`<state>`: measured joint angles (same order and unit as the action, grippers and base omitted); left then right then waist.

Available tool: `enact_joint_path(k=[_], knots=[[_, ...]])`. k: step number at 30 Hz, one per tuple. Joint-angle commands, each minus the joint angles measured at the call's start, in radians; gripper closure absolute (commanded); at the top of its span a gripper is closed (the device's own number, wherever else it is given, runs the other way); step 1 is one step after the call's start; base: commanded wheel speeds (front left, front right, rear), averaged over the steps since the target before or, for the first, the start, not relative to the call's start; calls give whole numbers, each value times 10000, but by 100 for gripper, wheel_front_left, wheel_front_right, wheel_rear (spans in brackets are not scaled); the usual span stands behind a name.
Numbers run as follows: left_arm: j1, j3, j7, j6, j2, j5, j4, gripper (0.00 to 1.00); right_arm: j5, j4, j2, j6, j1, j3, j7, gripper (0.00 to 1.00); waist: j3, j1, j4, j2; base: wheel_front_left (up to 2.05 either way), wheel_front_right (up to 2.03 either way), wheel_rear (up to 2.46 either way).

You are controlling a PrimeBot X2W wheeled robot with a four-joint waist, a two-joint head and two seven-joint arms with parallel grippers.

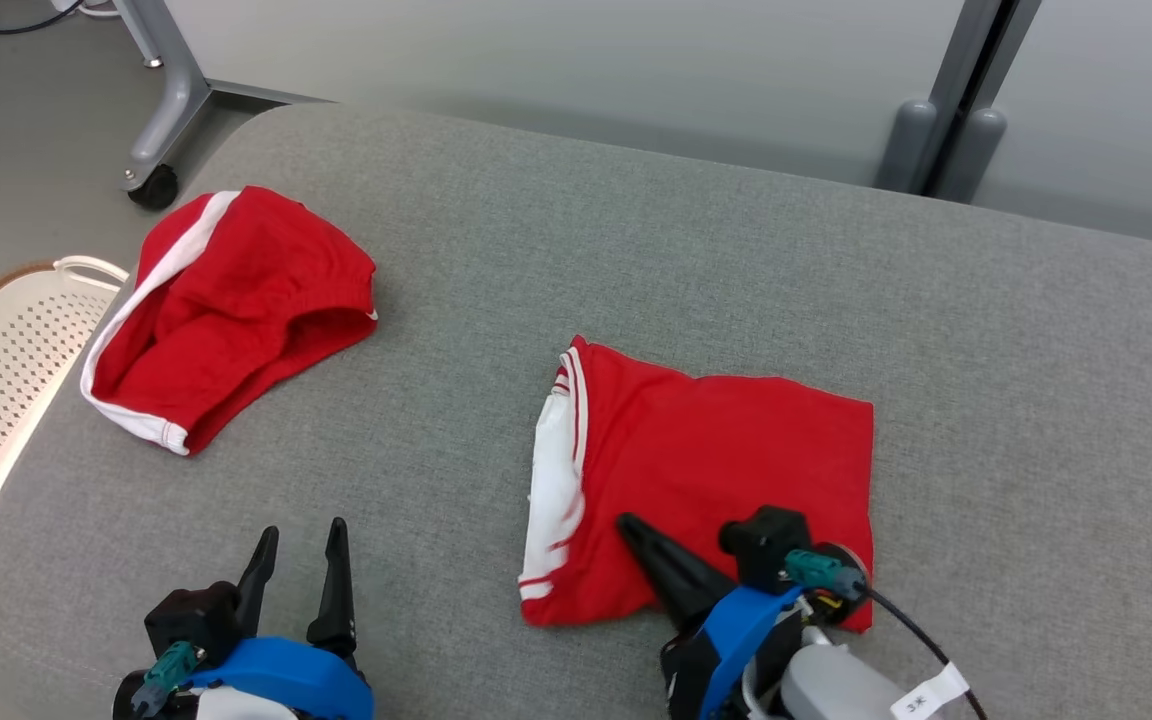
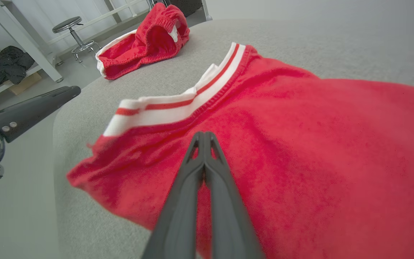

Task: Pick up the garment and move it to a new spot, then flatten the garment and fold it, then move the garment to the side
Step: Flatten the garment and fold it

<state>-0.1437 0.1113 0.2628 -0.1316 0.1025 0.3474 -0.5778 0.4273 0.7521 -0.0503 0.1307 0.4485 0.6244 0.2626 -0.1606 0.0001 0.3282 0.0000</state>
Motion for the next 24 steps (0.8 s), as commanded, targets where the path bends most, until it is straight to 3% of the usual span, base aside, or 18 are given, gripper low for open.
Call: enact_joint_path(k=[1,5,8,11,16,17,18,19,20,24], knots=[[-113,33,25,18,-17,11,27,0,626,-242,-31,1,249,832,-38,100,28,-1,-63,0,0,0,0],[-141,66,25,18,-5,17,96,0,1603,-507,-46,-1,562,2055,-15,100,38,-1,-282,0,0,0,0],[-161,7,25,18,39,-19,167,0,1782,-299,-40,1,828,1949,20,100,68,-1,-529,0,0,0,0],[-114,-66,25,18,71,-61,232,0,1549,-322,-35,1,928,1333,27,100,122,-1,-752,0,0,0,0],[75,-283,25,18,133,-278,484,0,-229,-593,-28,1,32,-1793,24,97,316,-1,-1505,0,0,0,0],[75,-283,25,18,133,-278,484,0,-229,-593,-28,1,32,-1793,24,97,316,-1,-1505,0,0,0,0],[112,-347,25,18,140,-325,512,0,-627,-752,-26,1,-148,-2308,25,71,359,-1,-1649,0,0,0,0],[130,-384,25,18,121,-368,532,0,-950,-928,-12,1,-348,-2686,26,10,390,-1,-1767,0,0,0,0],[161,-473,25,18,124,-433,557,0,-1180,-1140,3,1,-593,-3050,27,0,436,-1,-1911,0,0,0,0],[370,-728,25,18,38,-615,577,0,-1841,-1652,-9,1,-1442,-4042,26,0,633,-1,-2419,0,0,0,0]])
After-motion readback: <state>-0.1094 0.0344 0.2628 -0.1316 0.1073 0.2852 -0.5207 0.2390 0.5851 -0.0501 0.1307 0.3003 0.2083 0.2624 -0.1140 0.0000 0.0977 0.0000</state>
